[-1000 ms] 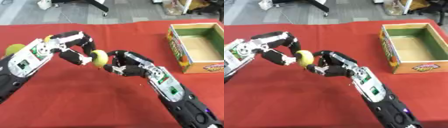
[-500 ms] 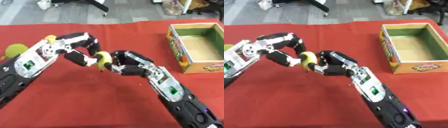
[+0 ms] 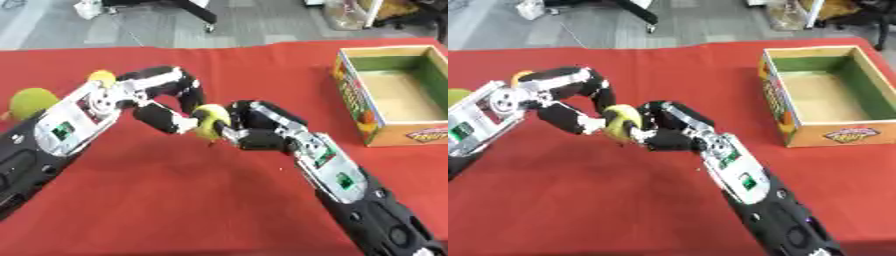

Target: Pick up the objects with one hand, pass them to the other hand, and then place them into the box on the other side of the table.

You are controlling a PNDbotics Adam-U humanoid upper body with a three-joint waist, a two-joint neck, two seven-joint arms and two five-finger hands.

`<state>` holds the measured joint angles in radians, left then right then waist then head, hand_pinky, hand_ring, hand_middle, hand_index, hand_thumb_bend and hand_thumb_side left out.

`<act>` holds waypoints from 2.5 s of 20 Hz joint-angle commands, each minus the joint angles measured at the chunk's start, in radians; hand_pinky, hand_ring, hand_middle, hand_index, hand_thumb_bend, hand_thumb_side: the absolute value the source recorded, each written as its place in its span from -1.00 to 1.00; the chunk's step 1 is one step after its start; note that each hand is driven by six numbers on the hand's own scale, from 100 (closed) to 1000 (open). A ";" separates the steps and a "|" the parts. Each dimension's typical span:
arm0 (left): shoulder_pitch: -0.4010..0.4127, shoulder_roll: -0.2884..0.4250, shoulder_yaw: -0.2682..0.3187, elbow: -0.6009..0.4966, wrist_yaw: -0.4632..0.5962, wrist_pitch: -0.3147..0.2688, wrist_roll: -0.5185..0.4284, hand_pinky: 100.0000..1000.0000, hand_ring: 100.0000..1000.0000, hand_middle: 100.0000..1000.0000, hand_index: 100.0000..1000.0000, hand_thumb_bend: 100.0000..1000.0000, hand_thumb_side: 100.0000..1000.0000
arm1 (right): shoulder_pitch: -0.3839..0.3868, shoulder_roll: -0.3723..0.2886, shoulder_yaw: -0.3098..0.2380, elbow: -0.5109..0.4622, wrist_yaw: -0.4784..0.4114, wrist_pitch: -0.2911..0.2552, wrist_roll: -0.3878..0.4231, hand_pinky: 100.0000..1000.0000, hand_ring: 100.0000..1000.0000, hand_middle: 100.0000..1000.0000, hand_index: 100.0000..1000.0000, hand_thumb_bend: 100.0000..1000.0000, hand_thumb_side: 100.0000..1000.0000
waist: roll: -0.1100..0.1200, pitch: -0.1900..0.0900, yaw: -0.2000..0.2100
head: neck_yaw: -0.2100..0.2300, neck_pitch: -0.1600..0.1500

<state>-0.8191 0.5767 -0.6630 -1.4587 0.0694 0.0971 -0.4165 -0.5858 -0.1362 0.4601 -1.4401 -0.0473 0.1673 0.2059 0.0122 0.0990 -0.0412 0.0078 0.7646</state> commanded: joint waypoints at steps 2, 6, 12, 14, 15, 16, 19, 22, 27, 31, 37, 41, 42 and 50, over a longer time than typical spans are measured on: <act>-0.027 0.021 0.020 -0.019 -0.002 0.001 -0.009 0.16 -0.01 -0.20 -0.18 -1.00 -1.00 | -0.014 -0.003 -0.011 -0.001 -0.014 0.016 -0.057 0.02 -0.08 -0.53 -0.46 -1.00 -1.00 | 0.003 0.002 0.000 | 0.000 0.005; -0.035 0.042 0.039 -0.043 -0.002 0.000 -0.026 0.23 0.08 -0.06 -0.02 -0.76 -0.86 | -0.012 -0.007 -0.010 -0.005 -0.011 0.013 -0.072 0.02 -0.08 -0.54 -0.56 -1.00 -1.00 | 0.003 0.000 0.002 | 0.000 0.005; -0.044 0.129 0.118 -0.128 -0.017 -0.026 -0.070 0.38 0.28 0.16 0.24 -0.15 -0.26 | -0.008 -0.024 -0.037 -0.024 0.032 -0.010 -0.072 0.04 -0.06 -0.52 -0.60 -1.00 -1.00 | 0.003 -0.003 0.002 | -0.002 0.005; -0.032 0.173 0.171 -0.170 -0.031 -0.040 -0.057 0.41 0.31 0.20 0.29 -0.03 -0.14 | -0.014 -0.041 -0.059 -0.038 0.050 -0.024 -0.080 0.04 -0.05 -0.52 -0.60 -1.00 -1.00 | 0.002 -0.005 0.003 | -0.003 0.005; -0.019 0.197 0.206 -0.196 -0.040 -0.050 -0.045 0.42 0.32 0.21 0.30 -0.01 -0.11 | -0.021 -0.055 -0.072 -0.046 0.058 -0.031 -0.086 0.05 -0.05 -0.52 -0.60 -1.00 -1.00 | 0.002 -0.006 0.004 | -0.005 0.005; -0.002 0.219 0.240 -0.221 -0.048 -0.058 -0.029 0.43 0.32 0.20 0.30 -0.01 -0.10 | -0.030 -0.069 -0.083 -0.053 0.064 -0.038 -0.090 0.05 -0.05 -0.52 -0.60 -1.00 -1.00 | 0.002 -0.007 0.004 | -0.006 0.005; 0.079 0.268 0.349 -0.289 -0.061 -0.069 0.057 0.42 0.31 0.18 0.28 -0.04 -0.08 | -0.077 -0.131 -0.117 -0.080 0.075 -0.060 -0.103 0.07 -0.04 -0.51 -0.60 -1.00 -1.00 | 0.001 -0.007 0.009 | -0.013 0.005; 0.177 0.277 0.439 -0.334 -0.055 -0.071 0.157 0.41 0.30 0.15 0.25 -0.07 -0.10 | -0.134 -0.213 -0.160 -0.099 0.081 -0.079 -0.131 0.08 -0.04 -0.50 -0.58 -1.00 -1.00 | 0.003 -0.006 0.017 | -0.021 0.005; 0.313 0.224 0.524 -0.359 -0.037 -0.071 0.257 0.38 0.26 0.12 0.21 -0.17 -0.11 | -0.209 -0.379 -0.229 -0.035 0.150 -0.104 -0.197 0.11 -0.02 -0.46 -0.53 -1.00 -1.00 | 0.003 -0.004 0.034 | -0.036 0.005; 0.414 0.175 0.573 -0.349 -0.005 -0.095 0.291 0.36 0.25 0.09 0.18 -0.23 -0.12 | -0.228 -0.487 -0.287 0.111 0.280 -0.128 -0.238 0.14 -0.01 -0.42 -0.49 -1.00 -1.00 | -0.001 -0.001 0.043 | -0.051 0.005; 0.524 0.120 0.638 -0.313 0.019 -0.118 0.361 0.34 0.21 0.06 0.14 -0.27 -0.12 | -0.215 -0.549 -0.422 0.408 0.504 -0.140 -0.319 0.17 0.02 -0.35 -0.41 -1.00 -1.00 | -0.004 -0.004 0.054 | -0.077 0.005; 0.559 0.102 0.659 -0.293 0.023 -0.123 0.390 0.33 0.20 0.05 0.13 -0.28 -0.12 | -0.194 -0.580 -0.441 0.524 0.627 -0.176 -0.248 0.27 0.15 -0.14 -0.20 -1.00 -1.00 | -0.008 -0.010 0.056 | -0.080 0.005; 0.564 0.097 0.661 -0.287 0.024 -0.123 0.394 0.33 0.20 0.05 0.13 -0.28 -0.12 | -0.190 -0.585 -0.444 0.544 0.656 -0.190 -0.209 0.27 0.16 -0.13 -0.18 -1.00 -1.00 | -0.008 -0.011 0.057 | -0.081 0.005; 0.575 0.083 0.671 -0.258 0.026 -0.128 0.408 0.33 0.20 0.05 0.13 -0.29 -0.12 | -0.142 -0.600 -0.496 0.565 0.690 -0.276 -0.046 0.36 0.40 0.12 0.70 -0.03 -0.01 | -0.011 -0.013 0.059 | -0.076 0.005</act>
<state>-0.2375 0.6437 -0.0132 -1.7111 0.0884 -0.0288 -0.0147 -0.7142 -0.6913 -0.0178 -0.8525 0.6501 -0.0984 0.1583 0.0117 0.0988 0.0158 -0.0710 0.7649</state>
